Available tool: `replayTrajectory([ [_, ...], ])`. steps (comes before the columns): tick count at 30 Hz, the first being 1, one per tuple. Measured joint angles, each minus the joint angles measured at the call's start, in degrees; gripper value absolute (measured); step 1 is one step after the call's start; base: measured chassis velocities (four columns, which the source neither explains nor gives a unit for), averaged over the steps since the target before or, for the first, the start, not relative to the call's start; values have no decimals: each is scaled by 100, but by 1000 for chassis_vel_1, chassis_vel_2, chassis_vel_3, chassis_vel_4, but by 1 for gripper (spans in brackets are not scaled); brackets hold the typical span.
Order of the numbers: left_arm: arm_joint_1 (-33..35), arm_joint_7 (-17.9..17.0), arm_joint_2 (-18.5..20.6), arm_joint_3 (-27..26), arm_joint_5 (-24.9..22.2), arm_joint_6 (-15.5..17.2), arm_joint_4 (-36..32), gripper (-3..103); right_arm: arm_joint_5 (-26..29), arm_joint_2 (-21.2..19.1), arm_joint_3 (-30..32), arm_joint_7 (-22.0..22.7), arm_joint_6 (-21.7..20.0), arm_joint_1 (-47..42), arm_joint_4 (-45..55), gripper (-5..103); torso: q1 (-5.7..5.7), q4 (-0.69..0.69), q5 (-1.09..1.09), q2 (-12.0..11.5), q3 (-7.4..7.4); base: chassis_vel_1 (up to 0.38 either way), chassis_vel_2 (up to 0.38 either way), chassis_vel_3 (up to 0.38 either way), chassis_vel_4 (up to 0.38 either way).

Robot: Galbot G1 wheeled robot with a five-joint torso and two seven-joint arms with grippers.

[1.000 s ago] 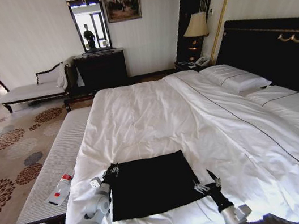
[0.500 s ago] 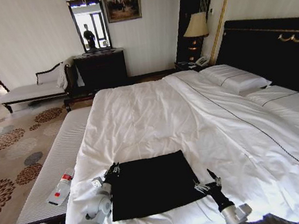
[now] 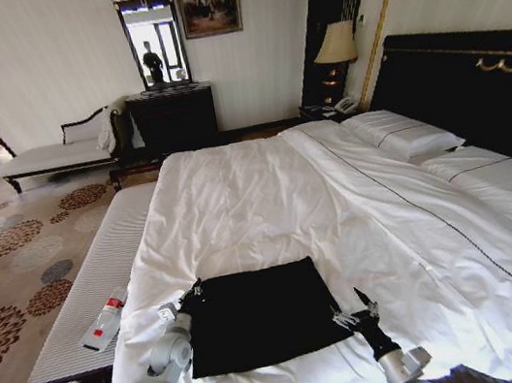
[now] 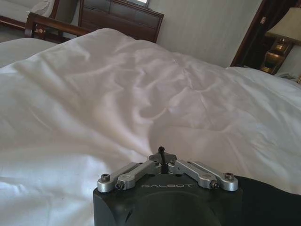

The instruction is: Fold the clothes on the bed.

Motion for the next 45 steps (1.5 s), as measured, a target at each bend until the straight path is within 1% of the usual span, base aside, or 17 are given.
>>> replayTrajectory([
  [3, 21, 0, 6, -34, 0, -13, 0, 1, 159, -29, -22, 62, -132, 75, 9, 100, 0, 0, 0, 0, 0, 0, 0, 0, 0],
  [6, 74, -15, 43, -116, 0, -57, -67, 1, 817, -245, -194, 508, -644, 474, 156, 100, 0, 0, 0, 0, 0, 0, 0, 0, 0],
  [7, 74, -15, 43, -116, 0, -57, -67, 1, 817, -245, -194, 508, -644, 474, 156, 100, 0, 0, 0, 0, 0, 0, 0, 0, 0],
  [10, 125, -58, 102, -150, -13, -69, -211, 1, 1361, -693, -476, 865, -1045, 1096, 140, 100, 0, 1, 0, 0, 1, 0, 0, 0, 0],
  [11, 125, -58, 102, -150, -13, -69, -211, 1, 1361, -693, -476, 865, -1045, 1096, 140, 100, 0, 1, 0, 0, 1, 0, 0, 0, 0],
  [13, 175, -80, 141, -179, -22, -74, -297, 1, 1855, -1130, -794, 1018, -1334, 1656, -22, 100, 0, 3, 0, 0, 0, 0, 0, 0, 0],
  [16, 266, -112, 179, -208, -41, -81, -401, 1, 2351, -1511, -1306, 1050, -1754, 2509, -618, 100, 1, 0, 3, -1, 1, 0, 0, 0, 0],
  [19, 240, -144, 216, -149, -63, -84, -428, 1, 2544, -1627, -1524, 953, -1954, 3059, -1163, 100, 0, 8, 0, -1, 1, 0, 0, 0, 0],
  [20, 173, -146, 238, -86, -80, -84, -422, 1, 2686, -1654, -1575, 889, -2057, 3225, -1358, 100, 1, 5, 1, -2, 1, 0, 0, 0, 0],
  [21, 173, -146, 238, -86, -80, -84, -422, 1, 2686, -1654, -1575, 889, -2057, 3225, -1358, 100, 1, 5, 1, -2, 1, 0, 0, 0, 0],
  [22, 130, -150, 261, -50, -105, -84, -419, 1, 2801, -1674, -1629, 829, -2119, 3380, -1540, 100, 1, -5, 1, -1, 1, 0, 0, 0, 0],
  [23, 123, -150, 269, -44, -115, -82, -420, 1, 2828, -1678, -1649, 811, -2133, 3428, -1602, 100, 1, -6, 0, -1, 1, 0, 0, 0, 0],
  [29, 112, -194, 366, -84, -243, -68, -486, 1, 2808, -1480, -2003, 617, -2049, 4112, -2695, 100, 1, 4, 1, -2, 1, 0, 0, 0, 0],
  [31, 136, -206, 431, -117, -304, -63, -590, 1, 2837, -1432, -2042, 565, -2049, 4125, -2734, 100, 1, -3, -2, -2, 1, 0, 0, 0, 0],
  [36, 257, -206, 555, -254, -398, -61, -709, 1, 2826, -1328, -2099, 469, -2042, 4113, -2771, 100, 1, 2, 1, -1, 0, 0, 0, 0, 0],
  [44, 329, -207, 629, -280, -412, -60, -774, 1, 2802, -1288, -2318, 413, -2034, 4165, -2824, 103, 0, 1, -1, 0, 0, 0, 0, 0, 0],
  [45, 330, -207, 637, -273, -412, -60, -781, 1, 2805, -1274, -2337, 426, -2032, 4181, -2848, 100, 0, 1, 0, 0, 0, 0, 0, 0, 0],
])
